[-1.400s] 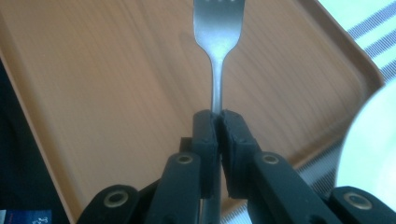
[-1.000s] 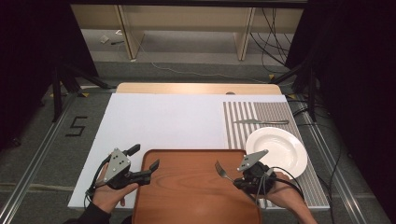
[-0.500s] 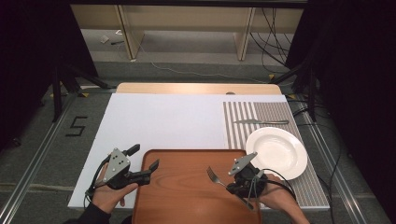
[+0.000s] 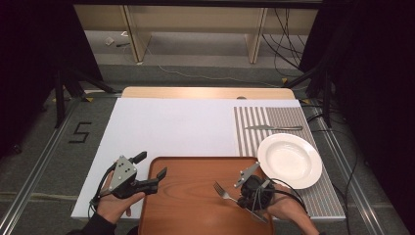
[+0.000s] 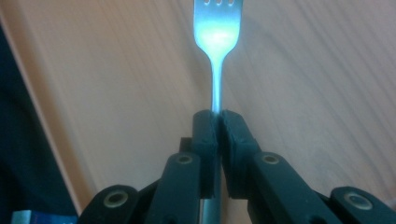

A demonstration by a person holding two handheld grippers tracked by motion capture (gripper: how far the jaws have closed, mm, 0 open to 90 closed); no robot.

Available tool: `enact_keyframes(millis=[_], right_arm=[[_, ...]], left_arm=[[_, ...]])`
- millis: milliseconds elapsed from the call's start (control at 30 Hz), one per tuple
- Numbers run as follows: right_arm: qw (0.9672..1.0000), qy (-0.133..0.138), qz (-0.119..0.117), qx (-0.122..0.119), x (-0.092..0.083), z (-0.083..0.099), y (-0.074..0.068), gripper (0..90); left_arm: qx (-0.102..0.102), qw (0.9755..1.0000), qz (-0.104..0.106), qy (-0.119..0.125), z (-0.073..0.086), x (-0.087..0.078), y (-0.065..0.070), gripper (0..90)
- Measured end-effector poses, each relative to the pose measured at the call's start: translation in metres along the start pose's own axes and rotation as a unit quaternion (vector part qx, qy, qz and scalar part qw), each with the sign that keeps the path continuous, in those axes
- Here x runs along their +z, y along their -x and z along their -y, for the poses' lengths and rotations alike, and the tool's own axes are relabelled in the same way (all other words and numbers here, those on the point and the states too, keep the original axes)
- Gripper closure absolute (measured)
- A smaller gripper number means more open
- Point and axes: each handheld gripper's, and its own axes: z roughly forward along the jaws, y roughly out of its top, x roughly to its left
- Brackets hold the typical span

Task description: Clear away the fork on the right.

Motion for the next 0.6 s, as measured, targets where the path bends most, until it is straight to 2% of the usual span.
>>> enact_keyframes(millis=[67,233,533,567,600], right_arm=[[0.9999,-0.009,-0.001,0.004,0.004,0.000,0.002,84.9],[0.9999,-0.011,-0.002,0.010,0.006,0.000,0.005,84.8],[0.9997,-0.024,0.002,0.009,0.012,0.000,0.004,84.0],[0.9997,-0.025,0.004,0.008,0.013,0.000,0.004,83.6],[0.9997,-0.022,0.006,0.008,0.014,0.000,0.004,79.1]], left_arm=[[-0.002,1.0000,-0.001,0.002,0.000,0.000,0.000,16.8],[-0.003,1.0000,-0.002,0.002,0.000,0.000,-0.001,16.8],[-0.001,1.0000,-0.001,0.001,0.000,0.000,0.000,16.8],[-0.002,1.0000,-0.001,0.002,0.000,0.000,-0.001,16.8],[-0.002,1.0000,-0.001,0.002,0.000,0.000,-0.001,16.8]])
